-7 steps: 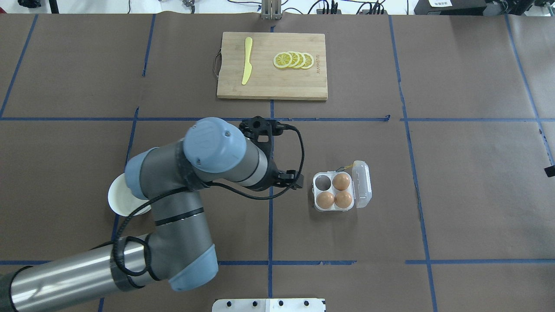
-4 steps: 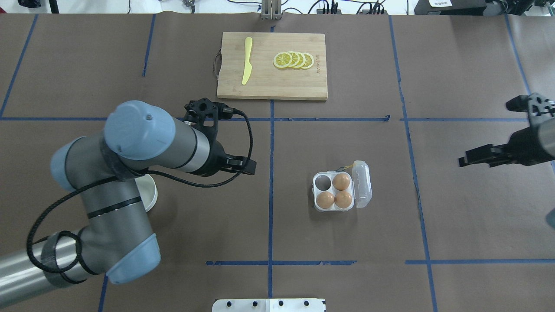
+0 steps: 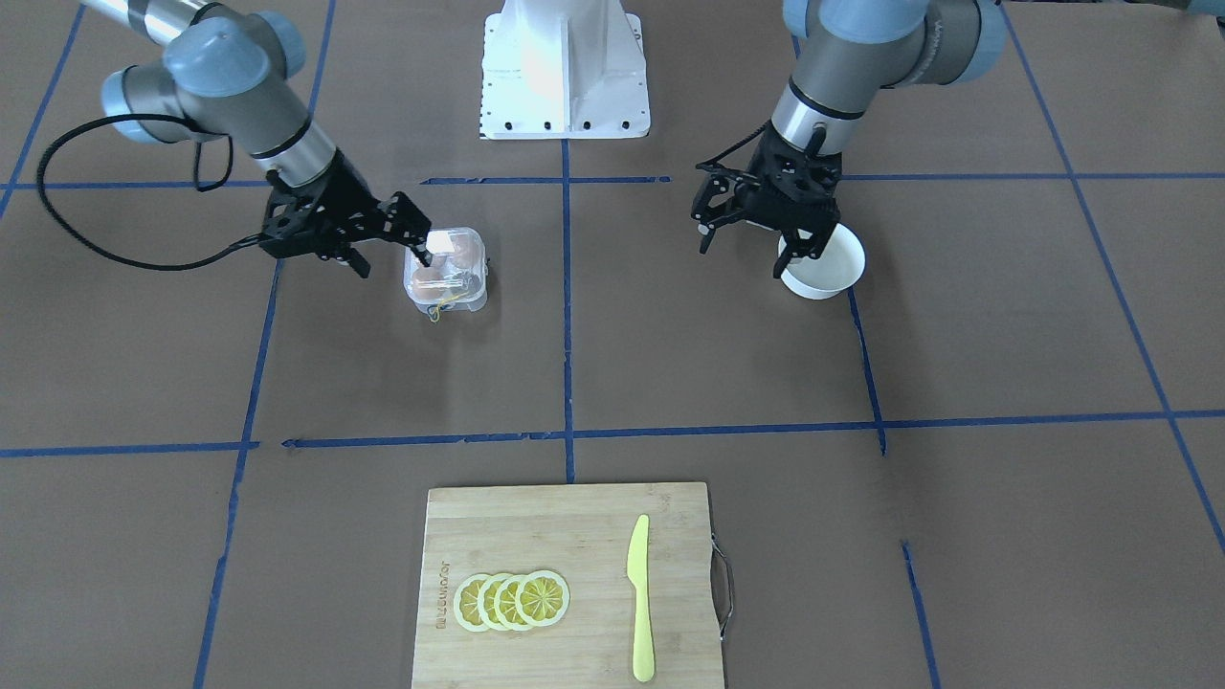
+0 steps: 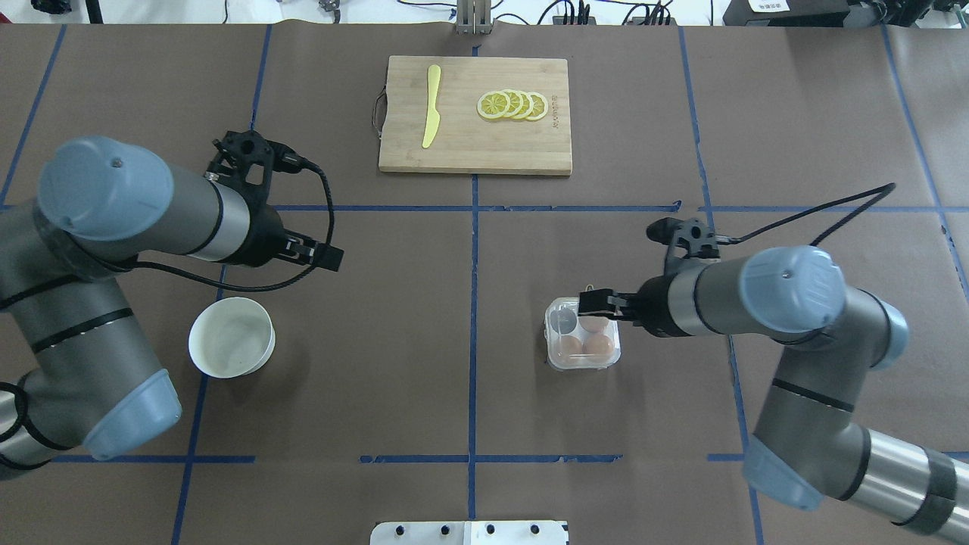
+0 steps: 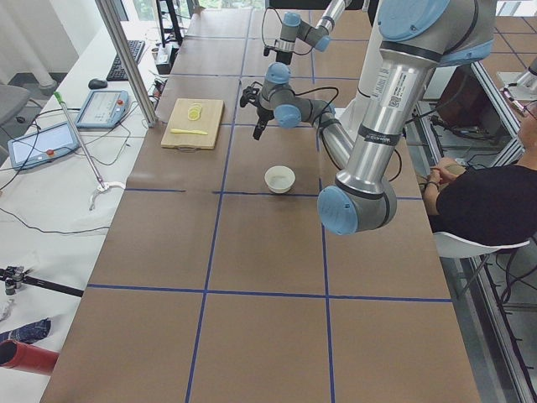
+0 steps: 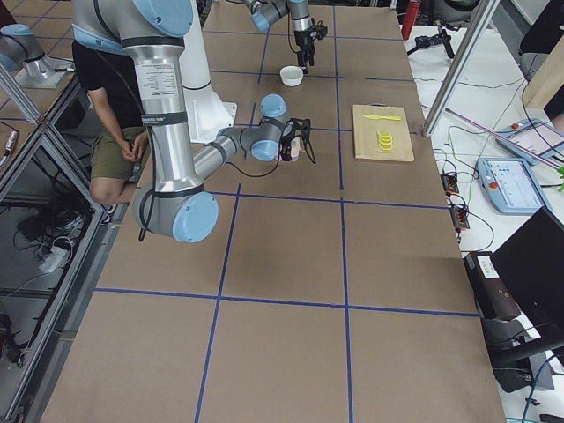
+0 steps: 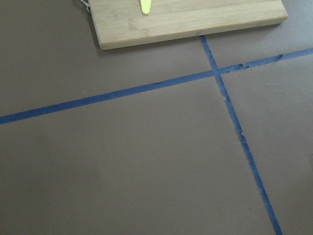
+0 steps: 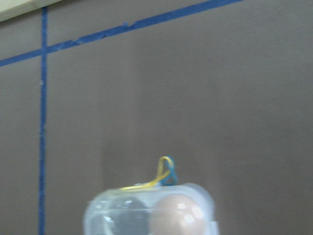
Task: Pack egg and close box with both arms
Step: 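Withdraw the left gripper while the right gripper reaches to the box lid, then swing the lid shut with the right gripper and pull it away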
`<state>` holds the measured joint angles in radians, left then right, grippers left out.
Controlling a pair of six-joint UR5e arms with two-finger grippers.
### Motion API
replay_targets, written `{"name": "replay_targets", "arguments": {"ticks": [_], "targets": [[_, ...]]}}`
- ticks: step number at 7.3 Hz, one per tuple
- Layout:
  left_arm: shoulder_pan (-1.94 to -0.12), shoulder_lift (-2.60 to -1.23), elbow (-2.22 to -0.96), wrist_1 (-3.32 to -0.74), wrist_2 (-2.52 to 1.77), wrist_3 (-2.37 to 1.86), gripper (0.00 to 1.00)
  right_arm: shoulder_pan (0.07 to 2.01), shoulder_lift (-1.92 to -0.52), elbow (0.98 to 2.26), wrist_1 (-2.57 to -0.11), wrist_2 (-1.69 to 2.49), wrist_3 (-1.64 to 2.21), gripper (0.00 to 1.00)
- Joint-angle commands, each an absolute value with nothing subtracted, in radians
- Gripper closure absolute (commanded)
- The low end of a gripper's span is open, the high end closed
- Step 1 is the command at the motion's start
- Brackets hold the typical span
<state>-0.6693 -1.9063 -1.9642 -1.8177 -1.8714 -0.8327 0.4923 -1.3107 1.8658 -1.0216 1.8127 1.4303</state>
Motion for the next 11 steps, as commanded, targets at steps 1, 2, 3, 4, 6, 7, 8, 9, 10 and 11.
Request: {"name": "replay_targets", "arguments": {"ticks": [1, 2, 3, 4, 6, 7, 8, 9, 10, 11], "targets": [[-0.767, -1.811, -1.986, -1.821, -1.871, -0.645, 0.05, 0.479, -1.175, 1.945, -1.236, 1.796, 1.45, 0.0], [-0.811, -1.751, -2.012, -1.822, -1.882, -0.546, 0.05, 0.498, -1.177, 2.006, -1.256, 1.801, 1.45, 0.0], [-0.878, -1.69, -2.013, -1.827, -1.949, -0.456, 0.04, 0.537, -1.175, 2.076, -1.317, 1.812, 1.448, 0.0], [-0.976, -1.608, -2.01, -1.863, -2.015, -0.287, 0.01, 0.585, -1.18, 2.129, -1.392, 1.857, 1.448, 0.0], [-1.22, -1.429, -1.894, -2.047, -2.248, -0.03, 0.01, 0.775, -1.273, 2.164, -1.431, 2.038, 1.431, 0.0], [-1.289, -1.387, -1.828, -2.101, -2.303, 0.048, 0.01, 0.882, -1.322, 2.18, -1.43, 2.14, 1.384, 0.0], [-1.354, -1.379, -1.791, -2.102, -2.296, 0.051, 0.01, 1.002, -1.391, 2.19, -1.43, 2.246, 1.27, 0.0], [-1.44, -1.381, -1.732, -2.1, -2.298, 0.052, 0.0, 1.122, -1.476, 2.187, -1.431, 2.338, 1.088, 0.0], [-1.519, -1.388, -1.695, -2.095, -2.299, 0.057, 0.0, 1.214, -1.585, 2.178, -1.431, 2.385, 0.872, 0.0], [-1.528, -1.39, -1.689, -2.089, -2.304, 0.092, 0.0, 1.286, -1.667, 2.149, -1.431, 2.385, 0.672, 0.0]]}}
